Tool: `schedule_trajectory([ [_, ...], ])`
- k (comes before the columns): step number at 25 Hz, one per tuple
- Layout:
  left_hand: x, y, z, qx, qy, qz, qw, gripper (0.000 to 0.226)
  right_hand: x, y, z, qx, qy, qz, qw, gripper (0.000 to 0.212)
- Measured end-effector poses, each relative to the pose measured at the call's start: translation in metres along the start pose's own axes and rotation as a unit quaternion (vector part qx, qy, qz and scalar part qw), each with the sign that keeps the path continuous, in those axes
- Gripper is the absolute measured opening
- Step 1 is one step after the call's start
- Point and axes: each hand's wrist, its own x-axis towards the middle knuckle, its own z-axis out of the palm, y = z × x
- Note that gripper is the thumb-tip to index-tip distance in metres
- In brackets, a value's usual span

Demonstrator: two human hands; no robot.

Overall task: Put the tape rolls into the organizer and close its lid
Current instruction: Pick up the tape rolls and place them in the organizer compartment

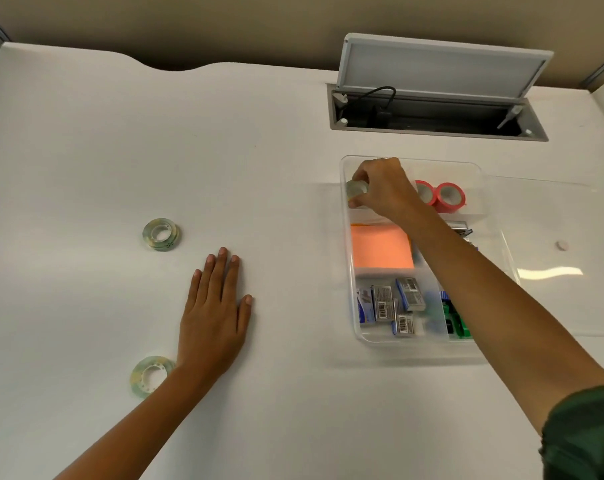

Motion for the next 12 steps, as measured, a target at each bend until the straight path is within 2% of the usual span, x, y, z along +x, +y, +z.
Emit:
schedule_trajectory([
  [6, -0.0001, 0.0001, 0.0000, 0.005, -0.001, -0.002, 1.000, 0.063, -0.0010, 0.0029, 0.0053, 0.006, 0.030, -0.017, 0.999, 0.042],
  [12, 0.0000, -0.0005, -0.0004, 0.006, -0.003, -0.002, 1.000, 0.063, -0.0011, 0.0085, 0.0053, 0.038, 0.035, 0.001, 0.999, 0.042],
])
